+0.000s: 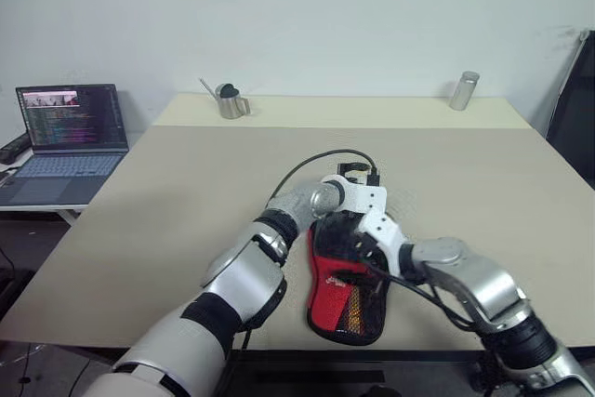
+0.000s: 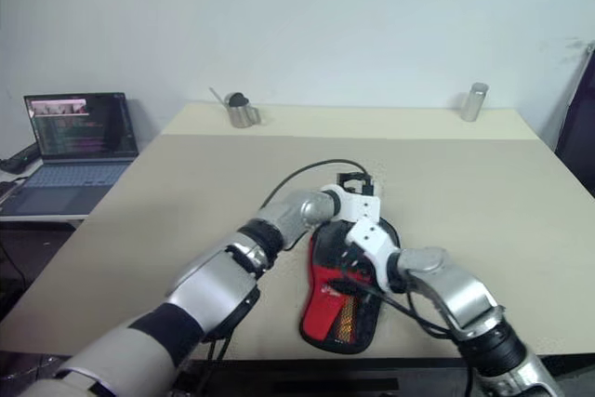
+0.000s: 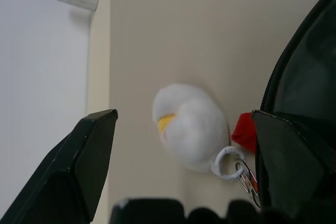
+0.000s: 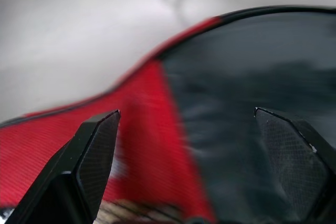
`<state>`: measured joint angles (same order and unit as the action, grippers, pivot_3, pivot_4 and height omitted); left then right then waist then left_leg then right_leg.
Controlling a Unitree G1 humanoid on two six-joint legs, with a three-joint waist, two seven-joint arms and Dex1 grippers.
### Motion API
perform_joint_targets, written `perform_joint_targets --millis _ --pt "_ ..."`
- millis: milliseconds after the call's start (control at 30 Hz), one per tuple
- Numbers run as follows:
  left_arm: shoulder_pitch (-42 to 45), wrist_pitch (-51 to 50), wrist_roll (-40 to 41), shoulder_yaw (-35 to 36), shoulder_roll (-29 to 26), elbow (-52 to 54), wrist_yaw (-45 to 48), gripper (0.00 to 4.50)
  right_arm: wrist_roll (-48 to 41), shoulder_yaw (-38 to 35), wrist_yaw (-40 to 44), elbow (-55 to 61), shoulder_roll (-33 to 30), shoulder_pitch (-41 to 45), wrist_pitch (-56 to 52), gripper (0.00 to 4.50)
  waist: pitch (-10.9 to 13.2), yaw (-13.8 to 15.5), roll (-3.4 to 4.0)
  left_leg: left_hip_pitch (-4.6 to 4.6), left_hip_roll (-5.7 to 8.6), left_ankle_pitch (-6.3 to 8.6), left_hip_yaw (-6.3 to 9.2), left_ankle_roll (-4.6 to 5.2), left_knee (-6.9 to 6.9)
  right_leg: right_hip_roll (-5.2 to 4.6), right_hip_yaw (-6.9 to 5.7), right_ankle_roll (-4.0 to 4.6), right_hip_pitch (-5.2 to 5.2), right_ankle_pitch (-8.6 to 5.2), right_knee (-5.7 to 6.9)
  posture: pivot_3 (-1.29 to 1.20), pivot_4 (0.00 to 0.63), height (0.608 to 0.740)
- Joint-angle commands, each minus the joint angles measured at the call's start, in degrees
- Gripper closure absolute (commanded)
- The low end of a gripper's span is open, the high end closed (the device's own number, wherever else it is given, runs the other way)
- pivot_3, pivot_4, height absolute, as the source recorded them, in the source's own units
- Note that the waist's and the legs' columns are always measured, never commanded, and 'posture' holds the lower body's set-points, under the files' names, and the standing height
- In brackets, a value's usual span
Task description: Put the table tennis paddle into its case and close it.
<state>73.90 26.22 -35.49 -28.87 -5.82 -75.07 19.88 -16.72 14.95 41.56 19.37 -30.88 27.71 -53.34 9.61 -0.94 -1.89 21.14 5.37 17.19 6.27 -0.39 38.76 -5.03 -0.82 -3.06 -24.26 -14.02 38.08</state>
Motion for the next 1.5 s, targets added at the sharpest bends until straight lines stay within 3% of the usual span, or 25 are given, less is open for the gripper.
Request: perform_joint_targets --millis 33,200,267,467,567,700,900,1200,1500 --pt "0.34 4.49 6.23 4.13 -4.26 5.42 9.32 0.04 -3.87 -6.14 3.8 4.98 -3.95 0.18 0.73 0.0 0.01 0.01 0.01 0.05 0.0 0.01 0.05 0.01 0.0 0.0 -0.01 0.0 -0.03 0.0 -0.05 0.0 0.15 0.74" --pt "-5.8 6.93 16.55 9.16 -13.73 16.16 27.29 0.04 -8.06 -16.14 6.65 4.69 -10.26 -1.41 1.23 0.0 0.01 -0.06 0.03 0.84 0.04 0.07 -0.01 0.08 0.12 -0.04 0.0 0.04 -0.78 0.03 -0.06 0.0 0.15 0.74" --pt "-10.54 5.25 22.18 11.27 -19.57 23.23 36.89 0.04 -5.74 -18.47 4.33 0.23 -12.11 -1.42 2.59 0.0 0.0 -0.26 0.04 0.85 0.01 0.07 -0.09 0.08 0.06 -0.05 0.07 0.06 -0.89 0.04 -0.04 0.0 0.15 0.74" --pt "-20.32 -1.99 30.61 13.12 -29.24 36.35 52.38 0.04 0.9 -17.26 -5.7 -9.91 -10.53 1.04 2.01 0.0 -0.01 -0.51 0.07 0.86 -0.01 0.06 -0.03 0.09 0.15 -0.05 0.18 0.12 -0.84 0.08 0.03 0.0 0.15 0.74" --pt "-25.5 -6.99 33.48 12.47 -31.03 44.79 56.68 0.04 4.9 -14.28 -9.77 -13.42 -9.65 1.9 1.13 0.0 -0.02 -0.52 0.09 0.86 0.0 0.06 -0.03 0.09 0.18 -0.05 0.2 0.12 -0.84 0.08 0.05 0.0 0.15 0.74" --pt "-30.31 -12.87 34.31 11.89 -31.4 54.17 57.4 0.04 7.73 -9.76 -11.86 -13.89 -7.9 2.24 -0.07 0.0 -0.03 -0.5 0.1 0.92 0.0 0.06 -0.02 0.1 0.18 -0.05 0.2 0.13 -0.87 0.08 0.02 0.0 0.15 0.74" --pt "-32.41 -17.09 34.26 12.21 -31.45 59.54 56.07 0.04 11.51 -4.15 -13.91 -14.67 -3.58 4.15 0.58 0.0 -0.06 -0.9 0.15 0.83 -0.01 0.05 -0.07 0.1 0.2 -0.03 0.23 0.14 -0.83 0.09 0.1 0.0 0.15 0.74" --pt "-32.93 -19.22 34.45 12.85 -31.6 62.02 54.11 0.04 13.98 -2.17 -15.34 -19.19 3.58 8.86 3.05 0.0 -0.07 -1.26 0.16 0.73 -0.05 0.05 -0.22 0.1 0.22 0.01 0.26 0.16 -0.97 0.09 0.42 0.0 0.15 0.74" --pt "-32.1 -20.59 35.18 13.33 -29.44 62.38 51.69 0.04 15.19 -3.99 -13.52 -21.23 2.6 10.16 4.91 0.0 -0.07 -1.2 0.17 0.7 -0.04 0.04 -0.25 0.08 0.25 0.01 0.28 0.16 -1.0 0.09 0.54 0.0 0.15 0.74"
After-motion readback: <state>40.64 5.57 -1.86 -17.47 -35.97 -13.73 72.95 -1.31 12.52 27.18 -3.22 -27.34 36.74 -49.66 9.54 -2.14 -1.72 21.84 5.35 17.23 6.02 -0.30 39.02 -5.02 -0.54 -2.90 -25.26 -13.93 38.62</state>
